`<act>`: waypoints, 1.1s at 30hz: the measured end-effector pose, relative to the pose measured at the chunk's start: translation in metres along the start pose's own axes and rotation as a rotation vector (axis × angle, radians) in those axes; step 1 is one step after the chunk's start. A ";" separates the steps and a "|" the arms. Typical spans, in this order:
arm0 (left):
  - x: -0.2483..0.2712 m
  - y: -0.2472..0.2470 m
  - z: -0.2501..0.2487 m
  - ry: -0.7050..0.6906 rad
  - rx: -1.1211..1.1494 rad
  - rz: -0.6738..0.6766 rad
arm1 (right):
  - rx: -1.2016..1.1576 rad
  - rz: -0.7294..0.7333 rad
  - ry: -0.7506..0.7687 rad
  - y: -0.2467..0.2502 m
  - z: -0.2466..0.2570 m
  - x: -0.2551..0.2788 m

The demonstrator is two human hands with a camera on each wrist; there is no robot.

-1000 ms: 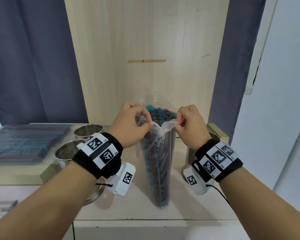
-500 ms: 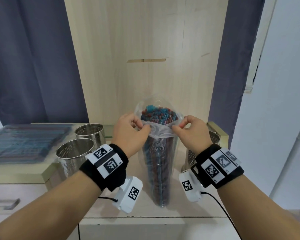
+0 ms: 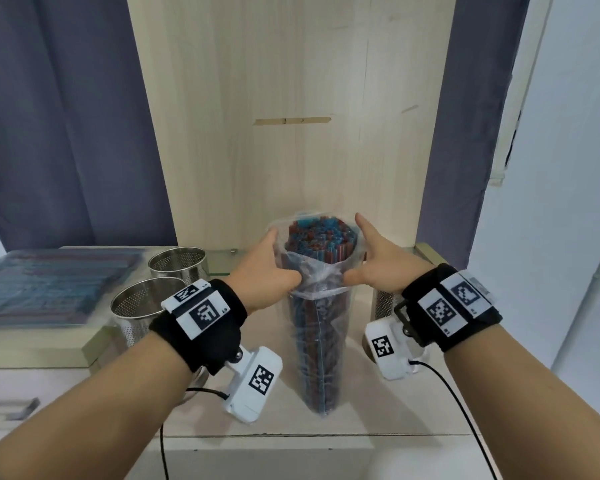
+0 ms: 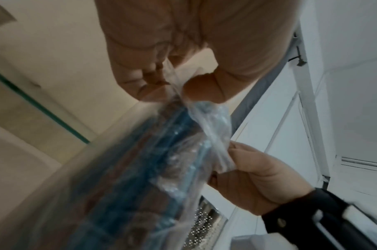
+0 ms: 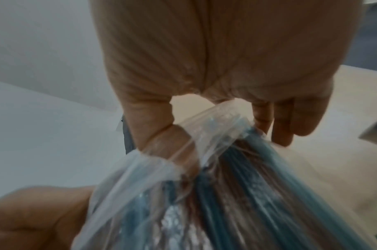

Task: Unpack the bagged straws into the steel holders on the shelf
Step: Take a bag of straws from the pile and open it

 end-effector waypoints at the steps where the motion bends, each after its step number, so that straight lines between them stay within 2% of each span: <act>1: 0.000 -0.001 0.002 0.003 0.027 0.040 | -0.020 0.022 0.001 0.000 -0.001 0.000; 4: 0.004 -0.003 0.003 -0.016 0.132 0.094 | -0.067 0.082 0.028 -0.001 -0.004 0.004; 8: 0.004 -0.004 0.005 -0.148 0.114 0.126 | -0.203 0.178 0.086 -0.002 -0.007 0.008; 10: 0.003 -0.003 0.006 -0.167 0.131 0.149 | -0.229 0.211 0.118 -0.002 -0.011 0.005; 14: 0.002 -0.003 0.008 -0.177 0.185 0.217 | -0.212 0.279 0.163 -0.007 -0.007 0.003; 17: 0.000 -0.003 0.014 -0.168 0.220 0.269 | -0.069 0.289 0.147 -0.009 -0.008 0.000; 20: -0.001 -0.002 0.018 -0.172 0.216 0.265 | -0.047 0.321 0.146 -0.011 -0.007 -0.001; 25: -0.004 0.001 0.026 -0.209 0.116 0.165 | -0.273 0.334 0.219 -0.014 0.004 0.006; 30: 0.001 -0.004 0.019 -0.268 0.240 0.232 | -0.329 0.427 0.307 -0.028 0.007 -0.002; 33: -0.004 -0.004 0.024 -0.252 0.269 0.272 | -0.354 0.471 0.329 -0.035 0.006 -0.003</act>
Point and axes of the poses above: each hand's wrist, its own x-axis away from the middle knuckle, its own y-axis out of the back of the hand, z = x × y, the point moved 4 cm from there along -x, towards the middle knuckle, and after that the axes turned 10 degrees about -z, right-handed, at the moved point
